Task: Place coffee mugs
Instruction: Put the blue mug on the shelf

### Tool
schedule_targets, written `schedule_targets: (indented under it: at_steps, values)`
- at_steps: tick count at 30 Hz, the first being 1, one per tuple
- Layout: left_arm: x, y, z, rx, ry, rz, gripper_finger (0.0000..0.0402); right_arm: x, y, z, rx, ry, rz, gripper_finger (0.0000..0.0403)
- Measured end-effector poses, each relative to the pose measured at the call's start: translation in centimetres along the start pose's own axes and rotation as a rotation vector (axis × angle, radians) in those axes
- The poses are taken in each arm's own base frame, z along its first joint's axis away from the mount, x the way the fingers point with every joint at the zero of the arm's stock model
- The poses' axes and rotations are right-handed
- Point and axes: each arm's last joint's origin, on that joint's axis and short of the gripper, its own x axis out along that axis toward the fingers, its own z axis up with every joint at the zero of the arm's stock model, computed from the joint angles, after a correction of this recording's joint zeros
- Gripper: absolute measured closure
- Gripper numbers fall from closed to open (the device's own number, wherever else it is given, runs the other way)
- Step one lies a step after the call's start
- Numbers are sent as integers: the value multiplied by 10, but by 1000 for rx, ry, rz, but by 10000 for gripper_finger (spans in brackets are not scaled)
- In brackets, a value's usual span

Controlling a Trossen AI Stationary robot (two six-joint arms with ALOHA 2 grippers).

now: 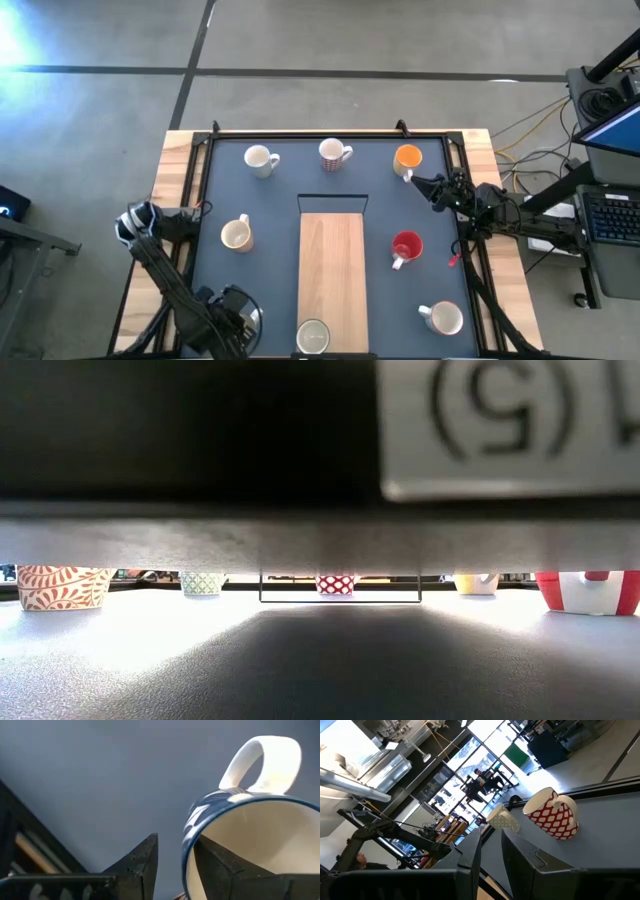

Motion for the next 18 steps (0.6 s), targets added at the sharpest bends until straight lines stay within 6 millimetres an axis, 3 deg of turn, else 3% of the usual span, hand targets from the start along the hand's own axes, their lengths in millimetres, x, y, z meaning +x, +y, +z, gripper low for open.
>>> schedule_targets:
  at_steps: [4, 10, 18]
  values:
    - [2, 2, 2, 27, -15, -24, 319, 0, 0, 0, 0, 0, 0, 337]
    - [0, 2, 8, 85, -31, -19, 390, 0, 0, 0, 0, 0, 0, 337]
    - [-7, 6, 23, 177, -64, -15, 395, 0, 0, 0, 0, 0, 0, 337]
